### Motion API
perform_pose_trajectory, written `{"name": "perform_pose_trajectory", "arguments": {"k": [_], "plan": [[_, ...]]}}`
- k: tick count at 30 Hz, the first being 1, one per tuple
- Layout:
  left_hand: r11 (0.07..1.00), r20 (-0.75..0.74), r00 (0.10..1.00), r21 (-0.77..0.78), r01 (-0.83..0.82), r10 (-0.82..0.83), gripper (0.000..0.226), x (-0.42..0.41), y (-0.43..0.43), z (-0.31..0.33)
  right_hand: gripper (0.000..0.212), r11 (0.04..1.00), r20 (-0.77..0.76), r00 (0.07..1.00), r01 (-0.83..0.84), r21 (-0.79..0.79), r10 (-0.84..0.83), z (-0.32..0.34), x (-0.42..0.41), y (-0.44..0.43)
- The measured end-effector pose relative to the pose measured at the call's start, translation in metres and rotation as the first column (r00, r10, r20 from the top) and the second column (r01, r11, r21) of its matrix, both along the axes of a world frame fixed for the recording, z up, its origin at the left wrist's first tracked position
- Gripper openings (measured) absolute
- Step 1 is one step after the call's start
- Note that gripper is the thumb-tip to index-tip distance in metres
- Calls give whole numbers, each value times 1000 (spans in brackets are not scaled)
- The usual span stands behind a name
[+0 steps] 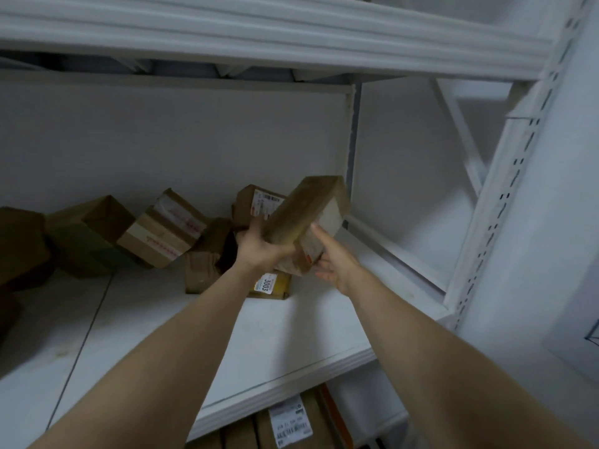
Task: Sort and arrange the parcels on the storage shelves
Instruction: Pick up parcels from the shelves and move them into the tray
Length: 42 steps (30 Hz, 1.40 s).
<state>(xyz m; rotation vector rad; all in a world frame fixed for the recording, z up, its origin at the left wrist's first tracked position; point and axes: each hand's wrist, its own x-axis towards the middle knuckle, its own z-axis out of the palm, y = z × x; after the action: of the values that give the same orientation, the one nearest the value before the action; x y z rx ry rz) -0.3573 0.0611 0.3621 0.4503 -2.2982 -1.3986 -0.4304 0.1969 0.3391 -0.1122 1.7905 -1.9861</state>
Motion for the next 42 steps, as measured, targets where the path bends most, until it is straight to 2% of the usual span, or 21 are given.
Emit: {"name": "perform_pose_trajectory", "arguments": {"k": [1,4,7,11,15,18,22,26,32,36,39,42], "plan": [[1000,20,1000,-22,11,-10,103,1,8,-4,93,1000,1,1000,-5,-13,5,-2,-1,6],[994,92,995,-92,58,-49,123,-1,30,-20,79,997,-9,1000,25,-67,-25,-13,-5,25],[967,105,991,-230,110,-88,130,-4,50,-33,62,995,24,998,60,-78,-58,-22,-9,43],[900,103,982,-394,188,-160,126,-9,71,-44,53,991,102,993,69,-115,-57,-30,-11,66],[842,143,962,-465,273,-233,106,-16,89,-47,56,987,132,989,90,-134,-72,-37,-14,86],[793,161,951,-525,310,-265,105,-23,103,-48,56,981,129,988,110,-162,-89,-39,-18,100],[806,135,953,-509,303,-273,116,-32,112,-49,51,975,95,991,115,-191,-98,-36,-21,114],[768,174,934,-532,355,-311,107,-37,117,-50,52,974,81,990,131,-185,-117,-36,-26,122],[717,243,936,-602,352,-256,120,-45,122,-51,42,983,19,992,129,-129,-128,-38,-32,125],[762,251,939,-553,337,-233,126,-50,126,-52,67,996,-64,994,90,-21,-91,-39,-34,125],[813,234,942,-483,327,-240,121,-50,127,-50,72,996,-85,994,64,-57,-69,-37,-35,126],[897,232,928,-269,349,-291,116,-53,122,-47,98,992,-54,995,75,-100,-81,-36,-35,128]]}}
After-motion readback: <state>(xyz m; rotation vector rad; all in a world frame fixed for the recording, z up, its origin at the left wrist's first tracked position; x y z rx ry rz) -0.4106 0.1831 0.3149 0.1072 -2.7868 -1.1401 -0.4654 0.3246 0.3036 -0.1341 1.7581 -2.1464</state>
